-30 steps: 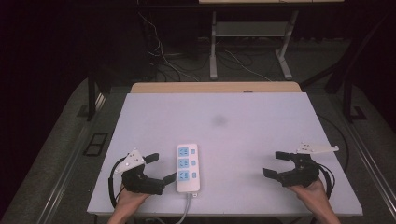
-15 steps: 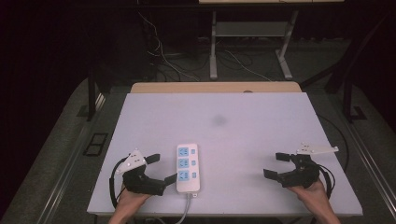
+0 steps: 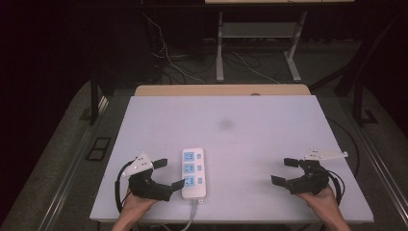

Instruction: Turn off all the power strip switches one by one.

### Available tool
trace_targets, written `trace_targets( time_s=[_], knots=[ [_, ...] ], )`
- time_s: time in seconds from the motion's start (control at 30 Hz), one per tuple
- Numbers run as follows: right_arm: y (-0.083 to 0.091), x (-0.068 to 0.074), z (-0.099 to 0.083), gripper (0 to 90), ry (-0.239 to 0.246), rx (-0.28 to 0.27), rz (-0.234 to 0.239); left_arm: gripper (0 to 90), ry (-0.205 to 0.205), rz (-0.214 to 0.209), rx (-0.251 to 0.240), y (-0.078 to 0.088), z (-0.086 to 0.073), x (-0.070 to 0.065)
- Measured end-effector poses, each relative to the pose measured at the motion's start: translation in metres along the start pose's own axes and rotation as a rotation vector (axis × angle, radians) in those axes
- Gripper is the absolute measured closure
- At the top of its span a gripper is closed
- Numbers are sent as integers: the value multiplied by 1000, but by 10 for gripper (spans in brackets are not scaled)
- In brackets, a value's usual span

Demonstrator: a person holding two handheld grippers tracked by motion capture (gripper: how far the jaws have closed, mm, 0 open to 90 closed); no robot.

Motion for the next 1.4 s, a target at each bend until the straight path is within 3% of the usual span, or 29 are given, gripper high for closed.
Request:
trace_targets(
  time_s=[0.87, 1.4],
  knots=[
    [1, 1, -1, 7, 6, 1, -7, 0, -60, -22, 136, -13, 26, -6],
    [1, 1, -1, 7, 4, 5, -17, 0, -59, -44, 229, -32, 29, 3]
  ],
)
Point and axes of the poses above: each handheld gripper's, and its own axes: y roughly backward along the jaws, z roughly out of its top, x roughly to its left, the point moved 4 cm from there along -y, roughly forward along the jaws, and after that the axes turned 5 degrees about -z, right-handed, at the moved point
